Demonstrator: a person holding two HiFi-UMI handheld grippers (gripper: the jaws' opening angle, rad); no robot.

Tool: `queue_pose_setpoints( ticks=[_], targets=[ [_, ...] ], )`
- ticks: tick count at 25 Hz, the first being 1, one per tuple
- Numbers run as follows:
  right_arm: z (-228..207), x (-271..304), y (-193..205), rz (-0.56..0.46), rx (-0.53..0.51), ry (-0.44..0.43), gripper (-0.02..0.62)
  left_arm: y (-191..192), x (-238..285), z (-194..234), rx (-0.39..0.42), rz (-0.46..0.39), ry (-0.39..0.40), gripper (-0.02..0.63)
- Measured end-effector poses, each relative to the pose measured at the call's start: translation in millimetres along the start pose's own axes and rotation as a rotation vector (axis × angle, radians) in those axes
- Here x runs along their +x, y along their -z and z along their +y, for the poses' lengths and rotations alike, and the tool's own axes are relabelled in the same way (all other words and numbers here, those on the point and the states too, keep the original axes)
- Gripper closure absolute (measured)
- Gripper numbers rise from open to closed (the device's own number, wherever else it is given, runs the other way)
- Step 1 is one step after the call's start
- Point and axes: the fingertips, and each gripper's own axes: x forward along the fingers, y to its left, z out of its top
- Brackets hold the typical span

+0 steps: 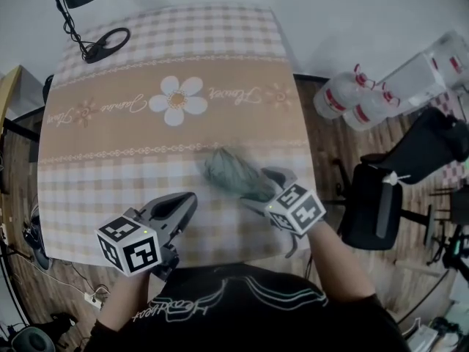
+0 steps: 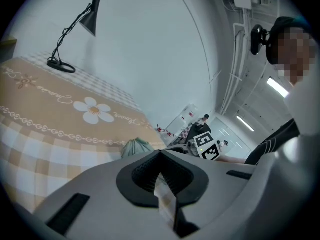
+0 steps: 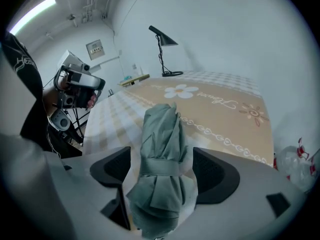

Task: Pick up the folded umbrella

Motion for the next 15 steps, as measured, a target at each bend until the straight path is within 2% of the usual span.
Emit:
queue_pose_setpoints(
  ticks=[6, 12, 15],
  targets=[
    [-6.3, 20.6, 13.3, 0.091, 0.019, 0.004, 0.218, 1.6, 3.9, 22.0, -0.031, 0.021, -0.002, 0.609],
    [-2.1, 31.6, 18.5, 0.109, 0.034, -0.001, 0.218, -0.1, 8.9, 30.9, -0.056, 0.032, 0.013, 0.609],
    [-1.4, 34.6, 19.9, 0.117, 0.029, 0.024, 0.219, -0.3, 12.3, 33.6, -0.058, 0.039, 0.025, 0.609]
  ],
)
